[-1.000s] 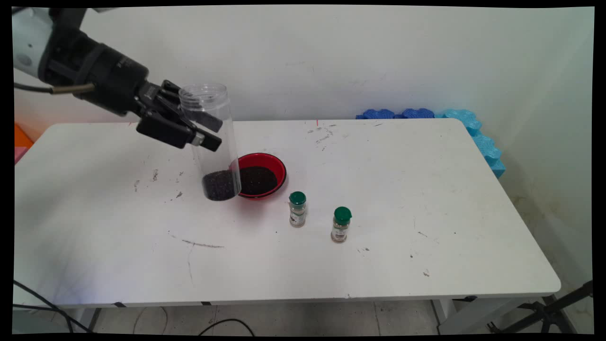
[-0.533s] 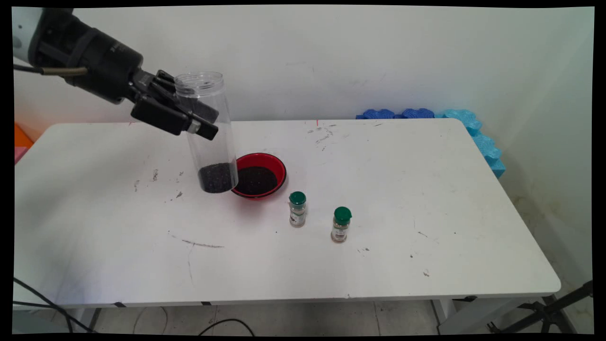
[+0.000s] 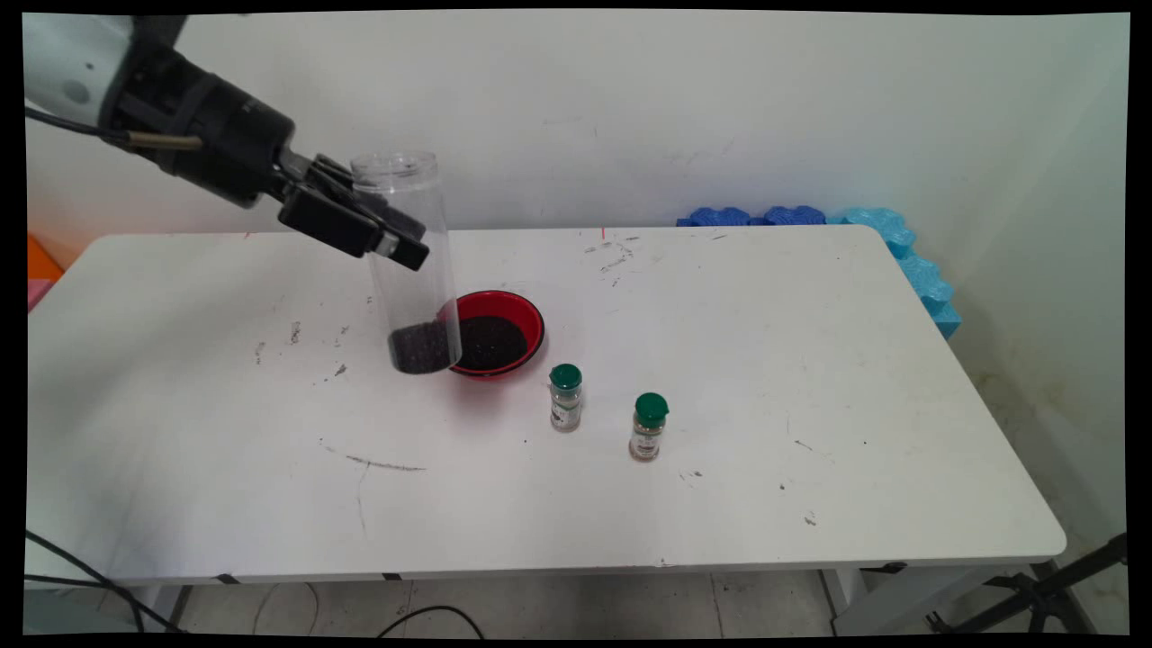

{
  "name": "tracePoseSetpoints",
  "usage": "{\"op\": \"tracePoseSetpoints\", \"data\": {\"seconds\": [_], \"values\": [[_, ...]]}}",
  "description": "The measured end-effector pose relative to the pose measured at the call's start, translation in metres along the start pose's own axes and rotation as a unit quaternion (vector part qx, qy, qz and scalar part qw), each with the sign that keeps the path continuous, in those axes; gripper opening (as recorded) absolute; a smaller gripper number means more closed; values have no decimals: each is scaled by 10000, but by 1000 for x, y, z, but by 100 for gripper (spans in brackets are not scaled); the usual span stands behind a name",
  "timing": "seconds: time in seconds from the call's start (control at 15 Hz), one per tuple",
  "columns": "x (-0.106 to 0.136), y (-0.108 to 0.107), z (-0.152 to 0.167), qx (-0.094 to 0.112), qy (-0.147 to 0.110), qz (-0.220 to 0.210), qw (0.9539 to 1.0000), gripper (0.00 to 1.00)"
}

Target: Pour the black seasoning powder in the red bowl

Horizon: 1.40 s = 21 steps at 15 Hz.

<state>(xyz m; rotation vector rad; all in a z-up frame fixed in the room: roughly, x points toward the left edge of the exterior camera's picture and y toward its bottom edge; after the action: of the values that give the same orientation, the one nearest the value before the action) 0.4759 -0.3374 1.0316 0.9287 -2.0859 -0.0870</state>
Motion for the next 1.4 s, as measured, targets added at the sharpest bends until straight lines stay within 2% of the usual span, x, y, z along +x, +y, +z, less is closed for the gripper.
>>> {"op": "tracePoseSetpoints", "data": {"seconds": [0.13,0.27,0.47,0.6,0.8,1.2,1.33,1.4], "values": [[-4,-12,9,27,-92,-400,9992,0],[-6,-24,19,74,-122,-840,9964,0],[-9,-37,32,96,-72,-1454,9893,0],[-11,-46,43,76,-3,-1875,9822,0],[-17,-55,57,34,19,-2405,9706,0],[-26,-71,78,-93,-22,-3363,9417,0],[-28,-76,83,-151,-13,-3719,9281,0],[-30,-79,85,-189,-5,-3933,9192,0]]}}
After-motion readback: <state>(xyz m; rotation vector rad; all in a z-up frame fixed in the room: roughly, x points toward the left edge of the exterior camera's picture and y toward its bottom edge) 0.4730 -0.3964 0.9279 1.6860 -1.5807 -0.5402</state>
